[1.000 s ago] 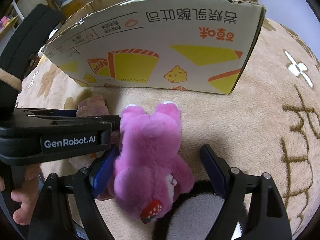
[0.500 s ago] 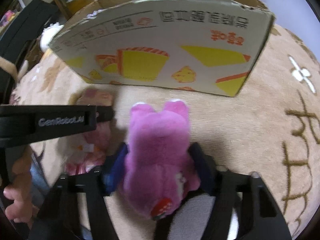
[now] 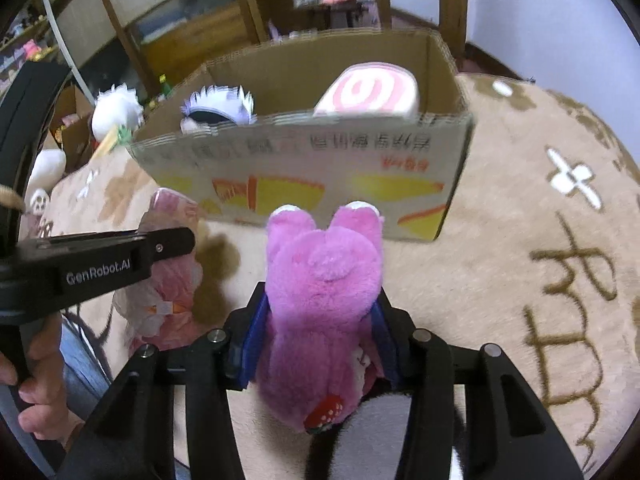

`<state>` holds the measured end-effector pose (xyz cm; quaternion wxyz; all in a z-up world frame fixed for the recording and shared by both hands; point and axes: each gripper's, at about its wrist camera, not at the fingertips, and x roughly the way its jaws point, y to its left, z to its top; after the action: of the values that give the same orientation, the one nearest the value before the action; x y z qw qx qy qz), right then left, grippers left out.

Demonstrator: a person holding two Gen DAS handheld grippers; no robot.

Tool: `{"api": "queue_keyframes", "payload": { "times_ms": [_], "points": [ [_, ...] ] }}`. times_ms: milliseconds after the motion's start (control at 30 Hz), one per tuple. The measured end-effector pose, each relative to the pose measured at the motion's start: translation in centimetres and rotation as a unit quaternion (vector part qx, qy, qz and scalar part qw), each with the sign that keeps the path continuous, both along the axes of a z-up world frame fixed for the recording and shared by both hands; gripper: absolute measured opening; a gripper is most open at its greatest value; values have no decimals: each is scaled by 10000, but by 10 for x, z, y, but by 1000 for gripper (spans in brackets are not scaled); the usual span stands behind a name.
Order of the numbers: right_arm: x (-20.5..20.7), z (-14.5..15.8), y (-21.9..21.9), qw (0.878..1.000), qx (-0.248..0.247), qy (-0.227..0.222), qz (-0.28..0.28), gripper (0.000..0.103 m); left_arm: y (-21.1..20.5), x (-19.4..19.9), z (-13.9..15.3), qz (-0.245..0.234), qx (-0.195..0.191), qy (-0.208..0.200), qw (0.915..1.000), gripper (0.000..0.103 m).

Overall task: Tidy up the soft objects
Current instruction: 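Lift the pink bear with the right tool while the left tool lifts the wrapped item over the box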

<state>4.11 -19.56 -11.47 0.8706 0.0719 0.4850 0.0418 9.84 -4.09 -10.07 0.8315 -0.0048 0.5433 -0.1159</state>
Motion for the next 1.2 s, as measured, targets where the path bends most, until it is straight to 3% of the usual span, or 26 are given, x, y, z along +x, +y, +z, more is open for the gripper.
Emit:
{"api": "queue_keyframes", "payload": {
  "times_ms": [400,633,800,1200],
  "points": [
    [-15,76,-5,9920,-175,-1250,-95,51,4,-30,77,-183,-118,-1405,9898,17],
    [-8,106,0,9840,-225,-1764,-116,51,2,-17,111,-143,-154,-1956,9805,17],
    [6,118,1,9796,-311,-1982,-93,51,-6,-5,130,-228,80,-2465,9688,17],
    [55,130,-6,9754,-260,-2187,-102,52,-15,41,147,-283,213,-2841,9582,17]
  ]
}}
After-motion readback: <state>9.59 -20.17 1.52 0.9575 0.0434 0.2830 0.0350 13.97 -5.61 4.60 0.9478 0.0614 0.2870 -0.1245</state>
